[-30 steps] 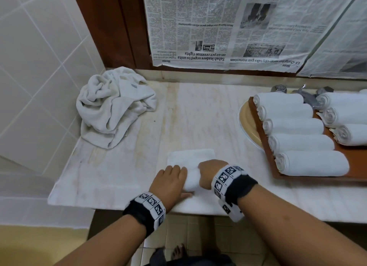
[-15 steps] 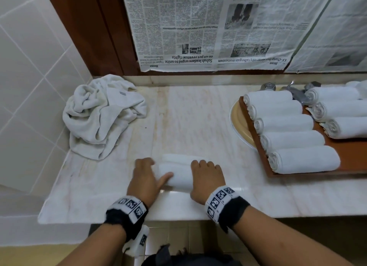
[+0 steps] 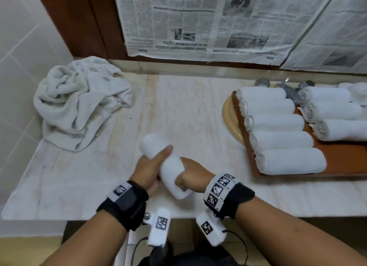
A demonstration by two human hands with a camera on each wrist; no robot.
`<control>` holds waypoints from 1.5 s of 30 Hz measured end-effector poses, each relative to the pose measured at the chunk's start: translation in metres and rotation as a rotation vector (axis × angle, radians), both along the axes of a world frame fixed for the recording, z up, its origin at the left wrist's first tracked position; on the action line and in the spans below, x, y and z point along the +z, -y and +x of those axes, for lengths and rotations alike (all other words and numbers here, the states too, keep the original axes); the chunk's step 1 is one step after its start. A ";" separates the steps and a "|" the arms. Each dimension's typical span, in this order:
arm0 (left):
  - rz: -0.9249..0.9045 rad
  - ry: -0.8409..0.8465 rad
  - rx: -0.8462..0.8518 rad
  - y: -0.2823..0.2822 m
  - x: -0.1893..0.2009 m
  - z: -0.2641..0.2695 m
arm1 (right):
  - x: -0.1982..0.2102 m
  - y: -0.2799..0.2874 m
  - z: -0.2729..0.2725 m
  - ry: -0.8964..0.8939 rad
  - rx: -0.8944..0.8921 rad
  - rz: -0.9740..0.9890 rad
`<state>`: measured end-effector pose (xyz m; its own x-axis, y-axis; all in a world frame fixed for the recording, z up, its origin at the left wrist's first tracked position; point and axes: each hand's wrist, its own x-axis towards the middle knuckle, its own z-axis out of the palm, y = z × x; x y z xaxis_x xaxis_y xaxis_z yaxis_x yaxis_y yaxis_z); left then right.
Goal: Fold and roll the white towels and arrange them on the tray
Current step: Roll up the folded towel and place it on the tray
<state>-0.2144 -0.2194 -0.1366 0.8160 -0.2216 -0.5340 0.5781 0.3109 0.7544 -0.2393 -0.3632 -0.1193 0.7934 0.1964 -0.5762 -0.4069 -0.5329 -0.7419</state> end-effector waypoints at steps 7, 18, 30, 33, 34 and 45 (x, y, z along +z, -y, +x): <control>-0.168 0.346 -0.063 0.096 0.088 0.028 | 0.058 0.104 0.009 0.129 -0.154 0.085; -0.272 0.539 -0.411 0.388 0.142 -0.023 | 0.110 0.400 -0.075 0.310 -0.153 0.255; 1.161 0.832 -1.063 0.534 0.064 -0.034 | 0.060 0.604 -0.082 0.039 0.155 -0.635; 1.375 0.757 -1.220 0.553 0.053 -0.044 | 0.038 0.617 -0.081 0.029 0.132 -0.612; 1.405 0.753 -1.231 0.556 0.050 -0.046 | 0.036 0.621 -0.081 0.036 0.089 -0.584; 1.395 0.694 -0.924 0.570 0.025 -0.044 | 0.007 0.648 -0.093 0.269 -0.216 -0.477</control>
